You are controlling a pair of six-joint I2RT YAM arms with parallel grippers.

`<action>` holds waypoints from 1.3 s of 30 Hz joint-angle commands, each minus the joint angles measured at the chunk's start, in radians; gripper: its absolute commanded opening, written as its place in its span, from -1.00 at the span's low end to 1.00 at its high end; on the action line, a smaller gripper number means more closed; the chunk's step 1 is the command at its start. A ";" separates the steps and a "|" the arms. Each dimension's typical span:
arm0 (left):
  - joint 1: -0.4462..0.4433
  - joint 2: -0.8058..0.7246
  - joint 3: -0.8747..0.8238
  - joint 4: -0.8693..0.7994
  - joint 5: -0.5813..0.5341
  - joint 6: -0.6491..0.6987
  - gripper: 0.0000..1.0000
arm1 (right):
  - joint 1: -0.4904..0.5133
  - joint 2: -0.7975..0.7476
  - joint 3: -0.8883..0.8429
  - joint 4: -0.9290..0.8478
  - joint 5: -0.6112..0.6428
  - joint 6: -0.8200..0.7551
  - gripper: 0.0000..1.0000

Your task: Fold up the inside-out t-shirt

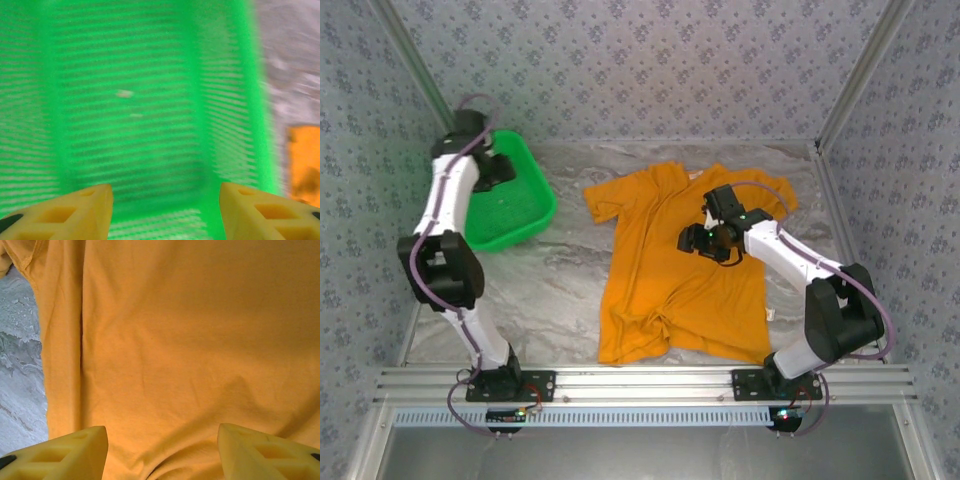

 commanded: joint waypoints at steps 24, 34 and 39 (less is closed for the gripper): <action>-0.159 0.301 0.055 0.065 -0.190 0.239 -0.60 | -0.008 -0.102 -0.013 -0.043 0.035 0.016 0.24; -0.007 0.181 -0.136 0.164 -0.167 0.406 -0.61 | -0.008 -0.096 -0.024 -0.037 0.033 0.018 0.24; 0.010 0.216 -0.088 0.202 -0.165 0.467 -0.31 | -0.014 -0.102 -0.041 -0.090 0.078 0.027 0.24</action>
